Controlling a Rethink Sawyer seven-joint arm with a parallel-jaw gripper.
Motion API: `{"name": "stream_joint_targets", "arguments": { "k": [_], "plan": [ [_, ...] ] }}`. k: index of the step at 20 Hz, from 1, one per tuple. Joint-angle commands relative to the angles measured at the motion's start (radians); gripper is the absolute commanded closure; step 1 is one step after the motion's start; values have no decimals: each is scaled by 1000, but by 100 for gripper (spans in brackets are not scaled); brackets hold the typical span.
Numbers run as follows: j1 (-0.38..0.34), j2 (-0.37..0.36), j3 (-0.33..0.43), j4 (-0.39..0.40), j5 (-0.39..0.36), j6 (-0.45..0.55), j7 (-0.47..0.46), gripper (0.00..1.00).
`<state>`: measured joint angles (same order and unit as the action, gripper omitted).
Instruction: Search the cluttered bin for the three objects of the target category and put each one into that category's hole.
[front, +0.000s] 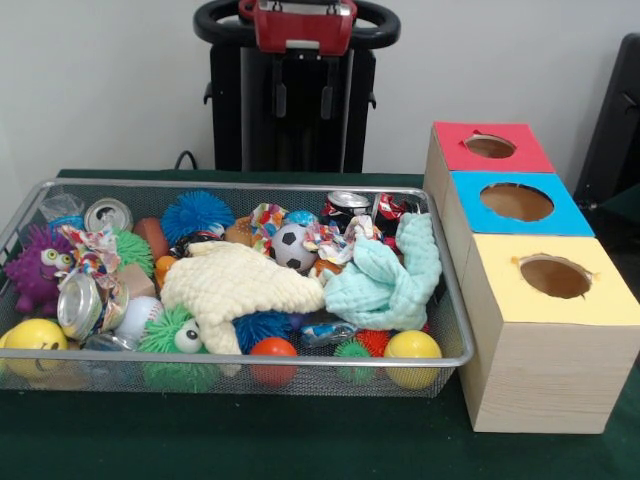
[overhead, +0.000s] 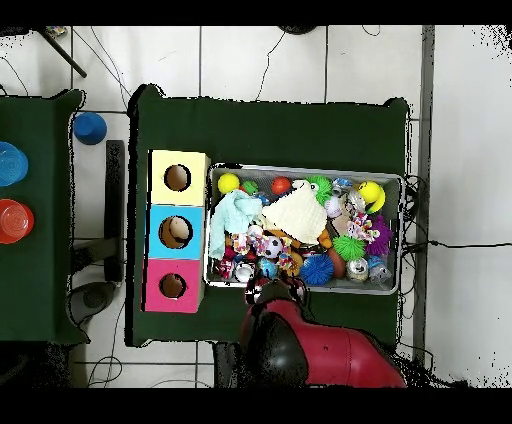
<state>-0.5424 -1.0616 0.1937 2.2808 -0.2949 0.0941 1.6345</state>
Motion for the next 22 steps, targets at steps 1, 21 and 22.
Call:
{"name": "stream_joint_targets", "arguments": {
  "k": [1, 21, 22],
  "plan": [
    [-43, 0, 87, 45, -78, -92, 102, 0],
    [-277, 57, 217, 45, -201, -84, 43, 0],
    [-285, 64, 219, 41, -210, -83, 40, 0]
  ]
}}
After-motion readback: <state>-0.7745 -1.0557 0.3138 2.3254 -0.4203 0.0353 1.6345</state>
